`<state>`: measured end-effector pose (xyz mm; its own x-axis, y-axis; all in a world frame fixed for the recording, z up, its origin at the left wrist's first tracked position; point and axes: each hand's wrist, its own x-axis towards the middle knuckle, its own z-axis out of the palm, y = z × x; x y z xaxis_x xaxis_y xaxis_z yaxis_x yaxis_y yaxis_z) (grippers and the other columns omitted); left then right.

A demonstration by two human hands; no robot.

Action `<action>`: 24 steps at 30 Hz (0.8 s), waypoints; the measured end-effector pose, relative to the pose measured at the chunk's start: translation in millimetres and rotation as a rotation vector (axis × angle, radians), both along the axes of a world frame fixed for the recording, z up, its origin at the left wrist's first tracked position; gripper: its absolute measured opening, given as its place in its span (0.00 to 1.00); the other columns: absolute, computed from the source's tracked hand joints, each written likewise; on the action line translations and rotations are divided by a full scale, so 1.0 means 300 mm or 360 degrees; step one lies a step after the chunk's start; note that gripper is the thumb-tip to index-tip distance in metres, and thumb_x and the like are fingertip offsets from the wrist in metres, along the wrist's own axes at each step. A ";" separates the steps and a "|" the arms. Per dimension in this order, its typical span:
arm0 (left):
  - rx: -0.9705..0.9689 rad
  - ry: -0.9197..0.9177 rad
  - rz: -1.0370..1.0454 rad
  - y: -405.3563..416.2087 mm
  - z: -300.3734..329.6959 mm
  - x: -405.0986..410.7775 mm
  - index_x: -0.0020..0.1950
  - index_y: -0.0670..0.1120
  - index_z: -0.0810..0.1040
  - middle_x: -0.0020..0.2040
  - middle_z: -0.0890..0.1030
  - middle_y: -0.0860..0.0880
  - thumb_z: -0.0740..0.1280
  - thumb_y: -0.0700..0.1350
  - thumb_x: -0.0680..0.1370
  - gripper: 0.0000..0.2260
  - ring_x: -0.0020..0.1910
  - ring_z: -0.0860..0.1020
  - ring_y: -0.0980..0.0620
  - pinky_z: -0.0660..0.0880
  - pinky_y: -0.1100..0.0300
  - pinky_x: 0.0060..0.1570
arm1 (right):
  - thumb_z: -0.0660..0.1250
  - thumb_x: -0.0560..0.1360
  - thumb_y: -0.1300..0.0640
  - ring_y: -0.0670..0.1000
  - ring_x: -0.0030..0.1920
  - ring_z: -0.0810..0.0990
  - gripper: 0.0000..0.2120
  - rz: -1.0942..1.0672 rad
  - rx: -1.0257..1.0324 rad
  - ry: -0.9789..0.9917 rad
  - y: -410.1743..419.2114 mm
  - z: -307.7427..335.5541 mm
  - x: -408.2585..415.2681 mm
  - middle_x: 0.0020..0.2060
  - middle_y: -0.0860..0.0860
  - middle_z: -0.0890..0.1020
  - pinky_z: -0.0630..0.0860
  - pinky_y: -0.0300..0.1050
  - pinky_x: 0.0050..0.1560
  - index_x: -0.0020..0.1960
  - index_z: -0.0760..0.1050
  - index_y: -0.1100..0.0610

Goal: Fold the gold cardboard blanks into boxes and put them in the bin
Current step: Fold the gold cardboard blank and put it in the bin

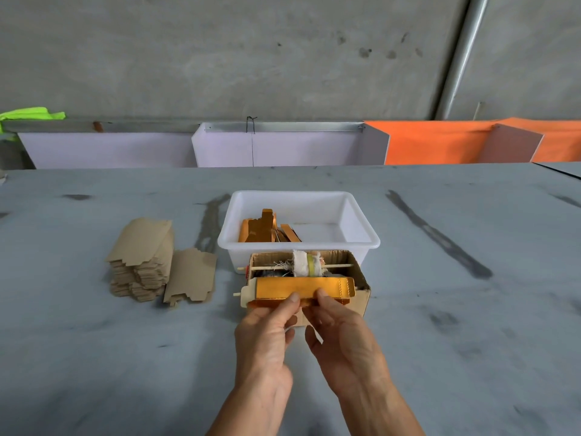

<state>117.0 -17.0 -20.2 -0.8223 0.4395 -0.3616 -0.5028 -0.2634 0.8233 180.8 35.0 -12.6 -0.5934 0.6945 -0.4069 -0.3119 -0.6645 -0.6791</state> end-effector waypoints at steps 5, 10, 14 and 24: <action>0.0003 0.0032 -0.0003 0.004 -0.011 0.011 0.38 0.43 0.78 0.31 0.81 0.49 0.74 0.37 0.68 0.06 0.37 0.78 0.50 0.71 0.56 0.41 | 0.73 0.63 0.65 0.47 0.36 0.79 0.07 0.0025 0.0053 -0.0051 -0.012 -0.006 -0.002 0.31 0.50 0.82 0.69 0.44 0.44 0.33 0.78 0.55; -0.0079 0.0029 -0.0078 -0.002 -0.026 0.024 0.40 0.41 0.80 0.34 0.82 0.46 0.76 0.38 0.67 0.06 0.38 0.77 0.49 0.72 0.57 0.40 | 0.71 0.69 0.69 0.46 0.28 0.78 0.08 -0.0187 0.0060 -0.0140 -0.002 -0.014 -0.015 0.27 0.50 0.80 0.70 0.41 0.39 0.39 0.77 0.58; -0.0083 -0.0028 0.0022 -0.009 -0.027 -0.011 0.42 0.43 0.79 0.35 0.80 0.47 0.76 0.39 0.68 0.07 0.36 0.76 0.50 0.73 0.59 0.36 | 0.72 0.68 0.68 0.49 0.34 0.74 0.07 -0.0203 0.0088 -0.0194 0.005 -0.032 -0.001 0.30 0.51 0.79 0.70 0.41 0.41 0.41 0.78 0.59; -0.0208 0.0050 0.0038 -0.037 -0.057 -0.048 0.37 0.42 0.78 0.37 0.80 0.43 0.75 0.35 0.69 0.07 0.37 0.77 0.47 0.74 0.59 0.34 | 0.73 0.69 0.64 0.51 0.40 0.77 0.10 -0.0189 0.0086 -0.0354 0.033 -0.068 0.025 0.32 0.53 0.81 0.72 0.47 0.47 0.46 0.74 0.58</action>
<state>102.7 -28.1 -37.3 -0.8437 0.3707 -0.3882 -0.4709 -0.1643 0.8667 188.2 44.7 -33.0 -0.4063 0.7784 -0.4785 -0.2248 -0.5927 -0.7734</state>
